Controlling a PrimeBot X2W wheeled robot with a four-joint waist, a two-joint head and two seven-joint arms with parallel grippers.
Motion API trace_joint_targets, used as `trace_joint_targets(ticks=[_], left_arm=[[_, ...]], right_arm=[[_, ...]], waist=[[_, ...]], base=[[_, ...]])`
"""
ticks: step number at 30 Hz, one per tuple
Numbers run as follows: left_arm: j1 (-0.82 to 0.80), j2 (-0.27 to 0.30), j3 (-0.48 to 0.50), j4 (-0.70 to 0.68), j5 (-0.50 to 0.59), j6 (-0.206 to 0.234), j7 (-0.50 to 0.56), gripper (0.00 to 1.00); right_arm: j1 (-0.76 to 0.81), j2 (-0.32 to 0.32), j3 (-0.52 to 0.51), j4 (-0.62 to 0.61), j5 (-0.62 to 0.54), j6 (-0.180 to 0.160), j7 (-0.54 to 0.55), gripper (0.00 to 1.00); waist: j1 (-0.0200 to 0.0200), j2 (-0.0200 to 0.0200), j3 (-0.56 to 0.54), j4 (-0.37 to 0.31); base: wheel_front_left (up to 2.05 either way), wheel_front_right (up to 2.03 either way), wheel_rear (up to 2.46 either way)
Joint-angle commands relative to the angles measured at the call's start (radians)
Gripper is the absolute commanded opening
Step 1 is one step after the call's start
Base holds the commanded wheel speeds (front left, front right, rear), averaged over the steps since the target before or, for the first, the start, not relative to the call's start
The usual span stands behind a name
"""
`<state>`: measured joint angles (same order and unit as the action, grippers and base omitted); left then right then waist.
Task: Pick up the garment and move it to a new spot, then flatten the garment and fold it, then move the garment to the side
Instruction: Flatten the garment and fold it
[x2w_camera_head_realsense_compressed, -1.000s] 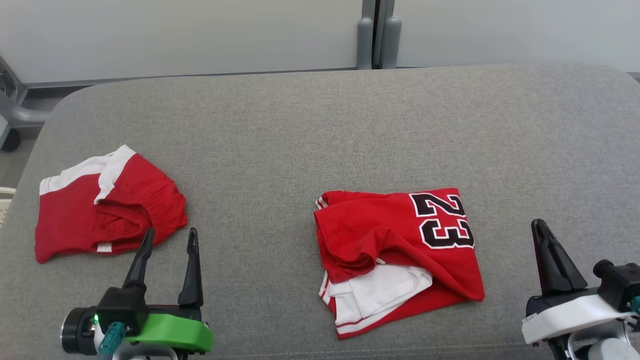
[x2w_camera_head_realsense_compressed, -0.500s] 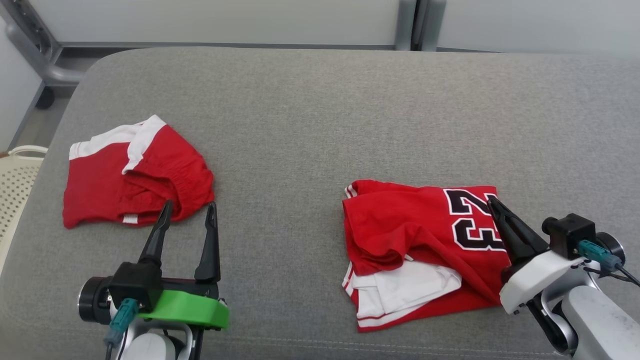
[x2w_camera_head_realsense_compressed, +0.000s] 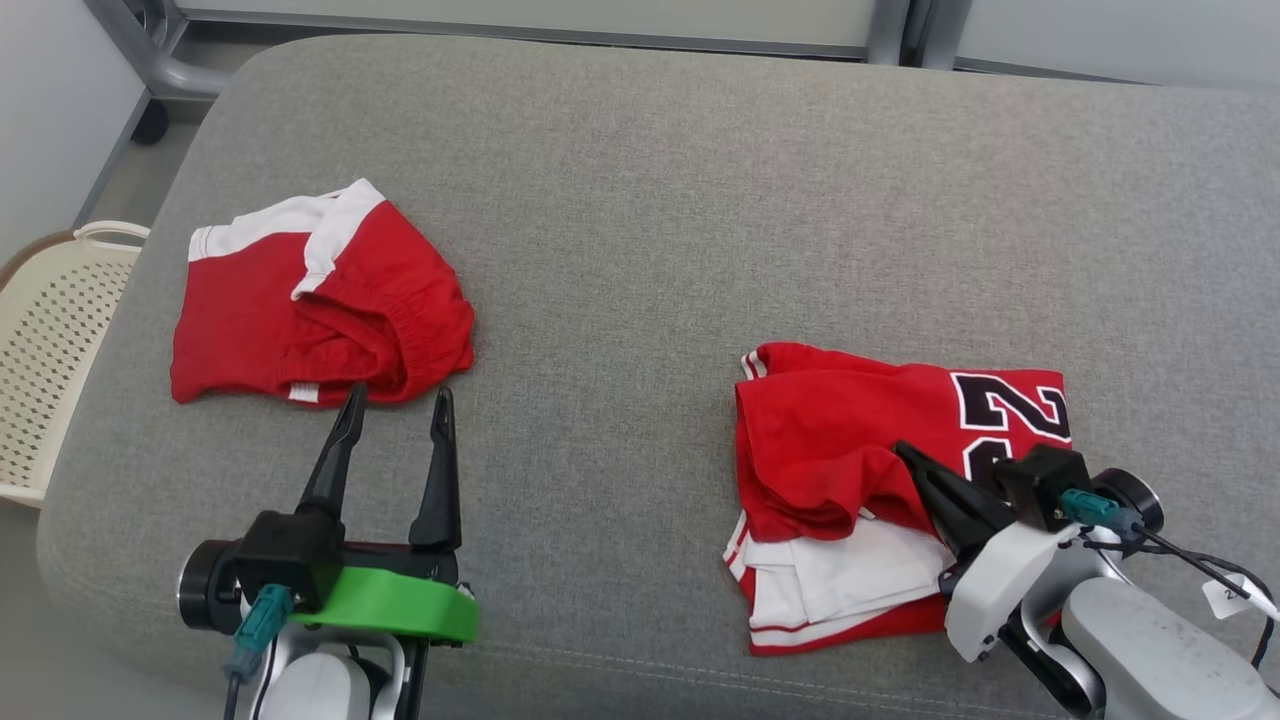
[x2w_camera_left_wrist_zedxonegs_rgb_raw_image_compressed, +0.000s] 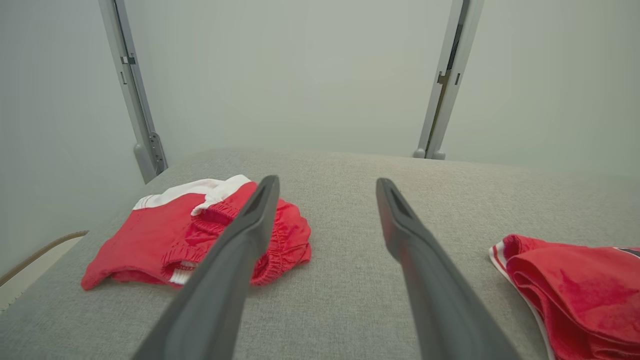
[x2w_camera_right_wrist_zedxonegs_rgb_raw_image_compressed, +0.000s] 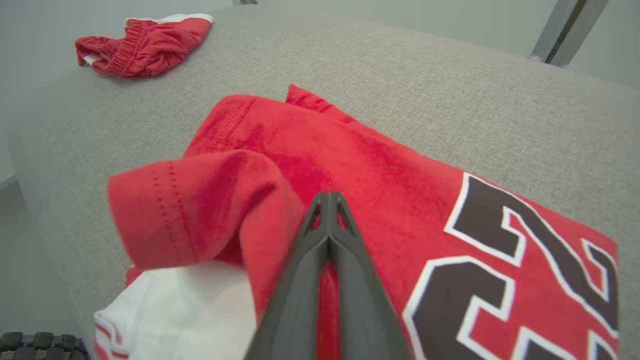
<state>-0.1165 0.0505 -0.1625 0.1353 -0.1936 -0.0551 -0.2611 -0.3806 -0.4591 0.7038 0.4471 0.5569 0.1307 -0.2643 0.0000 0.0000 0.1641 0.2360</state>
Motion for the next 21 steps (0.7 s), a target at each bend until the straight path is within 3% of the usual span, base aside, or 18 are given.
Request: trace_joint_targets(ticks=[1, 12, 21], left_arm=[[-0.015, 0.0, 0.0, -0.004, -0.005, 0.007, -0.003, 1.0], [-0.009, 0.0, 0.001, -0.004, -0.008, 0.013, -0.003, 1.0], [-0.01, 0.0, -0.008, 0.0, -0.018, 0.009, -0.003, 1.0]], right_arm=[[-0.009, -0.012, 0.007, -0.006, 0.006, 0.0, -0.002, 0.0], [0.038, -0.051, 0.132, -0.112, 0.028, 0.0, -0.002, 0.0], [0.011, -0.061, 0.253, -0.047, 0.074, 0.0, -0.002, 0.0]], waist=[[0.0, 0.0, 0.003, 0.0], [0.0, 0.0, 0.0, -0.025], [0.0, 0.0, -0.003, -0.021]], base=[[0.0, 0.0, 0.0], [0.0, 0.0, 0.0], [0.0, 0.0, 0.0]])
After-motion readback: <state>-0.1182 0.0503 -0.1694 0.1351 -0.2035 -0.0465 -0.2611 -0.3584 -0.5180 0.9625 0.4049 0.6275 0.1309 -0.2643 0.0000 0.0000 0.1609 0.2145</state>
